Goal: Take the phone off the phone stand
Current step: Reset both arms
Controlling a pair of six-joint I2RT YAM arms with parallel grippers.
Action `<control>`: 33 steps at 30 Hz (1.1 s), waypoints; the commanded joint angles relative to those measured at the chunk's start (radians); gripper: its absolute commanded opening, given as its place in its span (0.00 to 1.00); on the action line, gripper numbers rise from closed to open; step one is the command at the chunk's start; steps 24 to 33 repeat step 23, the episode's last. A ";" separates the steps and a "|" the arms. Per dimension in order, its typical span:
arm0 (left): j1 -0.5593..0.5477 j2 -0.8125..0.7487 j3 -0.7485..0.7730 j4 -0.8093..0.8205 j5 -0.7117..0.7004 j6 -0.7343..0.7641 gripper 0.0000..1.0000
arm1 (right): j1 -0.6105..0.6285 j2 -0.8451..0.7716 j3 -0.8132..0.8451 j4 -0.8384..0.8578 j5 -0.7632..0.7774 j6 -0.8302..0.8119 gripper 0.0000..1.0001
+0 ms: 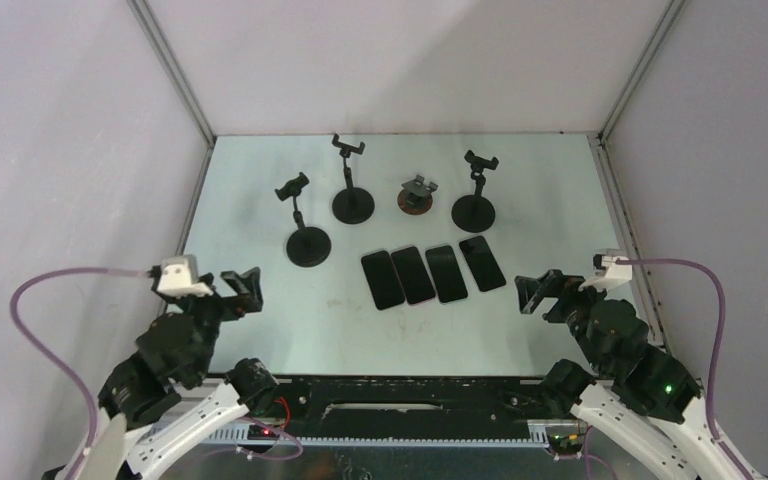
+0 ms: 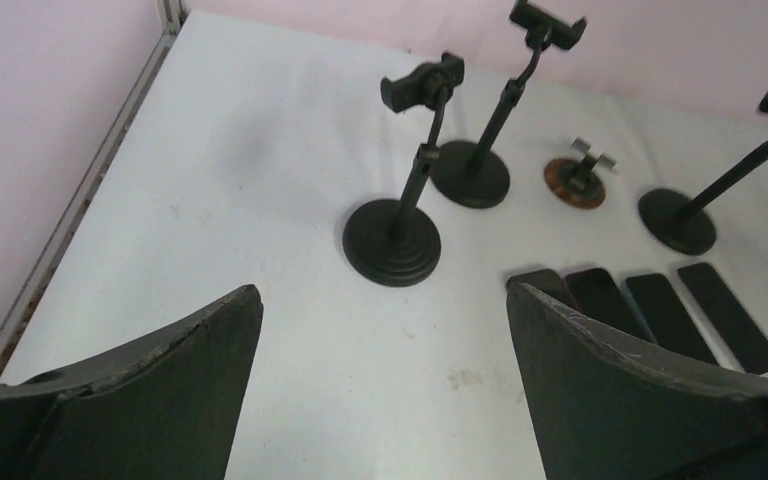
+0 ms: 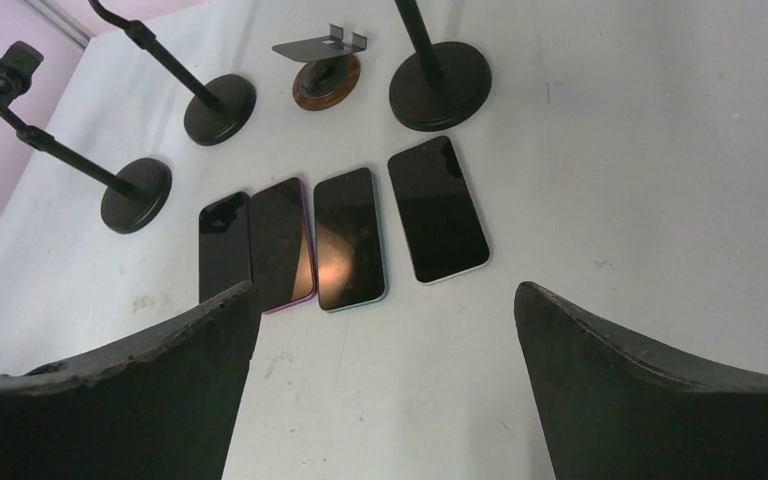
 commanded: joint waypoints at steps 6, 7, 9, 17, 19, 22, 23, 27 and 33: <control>0.002 -0.137 0.007 0.046 -0.087 0.063 1.00 | -0.003 -0.033 0.027 -0.028 0.063 -0.006 0.99; 0.001 -0.128 0.010 0.044 -0.088 0.063 1.00 | -0.003 -0.032 0.027 -0.030 0.065 -0.004 0.99; 0.001 -0.106 0.016 0.038 -0.098 0.059 1.00 | -0.003 -0.029 0.027 -0.032 0.066 -0.002 0.99; 0.001 -0.074 0.000 0.075 -0.123 0.089 1.00 | 0.013 -0.018 0.027 -0.054 0.082 0.029 0.99; 0.001 -0.082 -0.009 0.089 -0.122 0.099 1.00 | 0.020 -0.012 0.026 -0.056 0.092 0.027 0.99; 0.001 -0.087 -0.015 0.094 -0.124 0.100 1.00 | 0.030 -0.001 0.026 -0.055 0.101 0.026 0.99; 0.001 -0.090 -0.019 0.097 -0.118 0.104 1.00 | 0.032 0.002 0.026 -0.057 0.102 0.025 0.99; 0.001 -0.090 -0.019 0.097 -0.118 0.104 1.00 | 0.032 0.002 0.026 -0.057 0.102 0.025 0.99; 0.001 -0.090 -0.019 0.097 -0.118 0.104 1.00 | 0.032 0.002 0.026 -0.057 0.102 0.025 0.99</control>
